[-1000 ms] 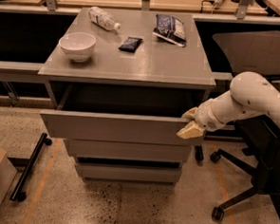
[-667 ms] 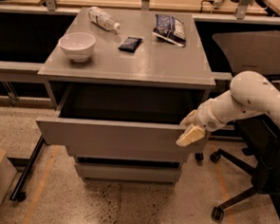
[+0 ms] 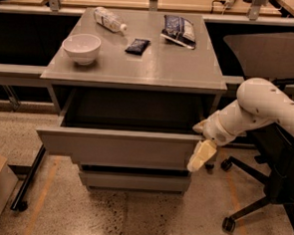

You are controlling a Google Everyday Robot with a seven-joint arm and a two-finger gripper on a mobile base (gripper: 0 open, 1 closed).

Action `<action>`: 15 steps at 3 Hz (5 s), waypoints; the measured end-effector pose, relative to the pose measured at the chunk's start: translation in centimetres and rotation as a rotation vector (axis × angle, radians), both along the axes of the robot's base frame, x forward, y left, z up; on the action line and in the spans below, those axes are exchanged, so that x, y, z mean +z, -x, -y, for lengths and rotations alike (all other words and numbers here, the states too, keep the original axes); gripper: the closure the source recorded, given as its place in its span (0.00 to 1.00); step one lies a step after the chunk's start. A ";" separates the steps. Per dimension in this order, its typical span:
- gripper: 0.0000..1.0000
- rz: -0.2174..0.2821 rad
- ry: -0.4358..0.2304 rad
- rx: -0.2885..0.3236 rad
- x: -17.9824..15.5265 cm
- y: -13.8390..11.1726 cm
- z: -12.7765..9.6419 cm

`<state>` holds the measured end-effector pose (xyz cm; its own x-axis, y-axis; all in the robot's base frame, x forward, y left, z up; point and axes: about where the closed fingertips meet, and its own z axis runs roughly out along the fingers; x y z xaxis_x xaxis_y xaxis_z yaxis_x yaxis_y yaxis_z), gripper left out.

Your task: Open top drawer

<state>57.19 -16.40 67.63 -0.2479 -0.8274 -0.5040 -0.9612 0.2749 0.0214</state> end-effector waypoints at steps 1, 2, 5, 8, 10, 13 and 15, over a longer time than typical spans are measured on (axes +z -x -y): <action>0.00 -0.194 0.035 -0.073 -1.6 5.5 0.2; 0.00 -0.194 0.035 -0.073 -0.7 5.5 0.2; 0.00 -0.194 0.036 -0.073 -0.6 5.5 0.2; 0.00 -0.194 0.036 -0.073 -0.6 5.5 0.2; 0.24 -0.194 0.036 -0.072 -0.5 5.5 0.2; 0.94 -0.209 0.024 -0.002 1.6 7.1 -0.8; 0.71 -0.211 0.024 0.000 1.5 7.1 -0.9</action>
Offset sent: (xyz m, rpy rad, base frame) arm -0.1584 -0.0151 -0.0189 -0.0828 0.5376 -0.2617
